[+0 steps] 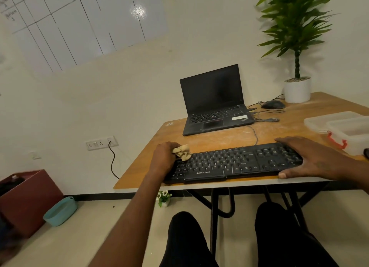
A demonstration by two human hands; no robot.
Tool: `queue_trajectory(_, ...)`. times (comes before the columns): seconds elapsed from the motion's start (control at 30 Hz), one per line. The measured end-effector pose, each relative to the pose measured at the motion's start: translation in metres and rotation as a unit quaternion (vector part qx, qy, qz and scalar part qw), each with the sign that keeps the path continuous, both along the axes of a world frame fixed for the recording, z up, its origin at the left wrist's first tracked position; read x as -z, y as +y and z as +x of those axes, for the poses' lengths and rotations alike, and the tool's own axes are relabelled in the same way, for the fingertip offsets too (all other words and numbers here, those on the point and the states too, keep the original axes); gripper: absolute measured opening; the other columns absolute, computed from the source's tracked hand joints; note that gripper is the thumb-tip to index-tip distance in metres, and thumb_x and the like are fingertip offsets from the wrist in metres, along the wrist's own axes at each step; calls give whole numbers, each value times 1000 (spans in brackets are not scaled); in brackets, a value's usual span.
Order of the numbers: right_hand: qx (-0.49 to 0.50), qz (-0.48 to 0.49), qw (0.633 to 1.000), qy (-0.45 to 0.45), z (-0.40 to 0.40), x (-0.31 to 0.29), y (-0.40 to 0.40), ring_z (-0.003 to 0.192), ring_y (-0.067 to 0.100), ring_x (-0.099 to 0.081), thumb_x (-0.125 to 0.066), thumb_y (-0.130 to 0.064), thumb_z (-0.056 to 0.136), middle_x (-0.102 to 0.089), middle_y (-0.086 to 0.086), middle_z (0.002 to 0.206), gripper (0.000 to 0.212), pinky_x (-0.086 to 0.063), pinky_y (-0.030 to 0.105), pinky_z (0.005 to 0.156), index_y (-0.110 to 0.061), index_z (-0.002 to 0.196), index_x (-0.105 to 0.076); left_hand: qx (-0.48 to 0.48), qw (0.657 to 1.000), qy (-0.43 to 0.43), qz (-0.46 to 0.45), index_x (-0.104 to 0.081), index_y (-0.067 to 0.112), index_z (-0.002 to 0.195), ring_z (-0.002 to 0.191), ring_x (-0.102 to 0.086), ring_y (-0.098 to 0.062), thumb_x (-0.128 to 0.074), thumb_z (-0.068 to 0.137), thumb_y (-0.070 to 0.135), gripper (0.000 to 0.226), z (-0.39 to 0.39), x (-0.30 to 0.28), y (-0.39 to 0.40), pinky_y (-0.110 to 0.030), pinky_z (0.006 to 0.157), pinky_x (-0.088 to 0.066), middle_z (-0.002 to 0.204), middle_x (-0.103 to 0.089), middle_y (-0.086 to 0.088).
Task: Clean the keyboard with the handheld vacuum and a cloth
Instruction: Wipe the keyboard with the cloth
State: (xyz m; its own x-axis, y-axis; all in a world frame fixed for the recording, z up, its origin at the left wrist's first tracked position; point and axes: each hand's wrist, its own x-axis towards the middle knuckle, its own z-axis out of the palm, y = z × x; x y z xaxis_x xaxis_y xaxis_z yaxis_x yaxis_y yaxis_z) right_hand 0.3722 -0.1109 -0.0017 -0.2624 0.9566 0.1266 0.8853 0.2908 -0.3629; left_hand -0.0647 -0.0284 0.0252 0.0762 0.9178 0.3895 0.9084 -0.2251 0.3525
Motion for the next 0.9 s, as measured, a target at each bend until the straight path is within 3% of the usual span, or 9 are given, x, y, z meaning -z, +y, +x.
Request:
queue_trajectory(0.17,5,-1,1000,3,-2,-4,-1,141,16,-35,-52,-104,48,-31,-6,161,130,-42,42,110,-43,157,-17,-45,999,-1,13,-81,19,116,100,-70,-27,-72,89,0,34,-22,1,-6,-35,82,-53,109,-79,-8)
queue_trajectory(0.4,9,-4,1000,-5,-1,-2,1,140,13,-35,-54,-103,51,-31,-7,161,127,-40,39,112,-44,157,-17,16,999,-22,23,-79,17,120,106,-69,-23,-62,91,-7,41,26,4,-6,-27,82,-45,116,-78,-7)
queue_trajectory(0.6,11,-7,1000,-6,0,-1,2,141,16,-36,-53,-104,50,-29,-6,162,127,-41,41,112,-45,157,-15,60,998,-7,18,-80,16,118,104,-69,-24,-65,92,-4,36,43,0,-2,-32,84,-51,113,-79,-7)
queue_trajectory(0.9,10,-8,1000,-4,-3,-3,1,140,15,-35,-52,-105,49,-30,-6,162,129,-42,41,111,-45,157,-15,-30,999,-21,17,-82,17,113,98,-70,-26,-76,89,4,28,-29,3,-7,-30,76,-47,107,-80,-7)
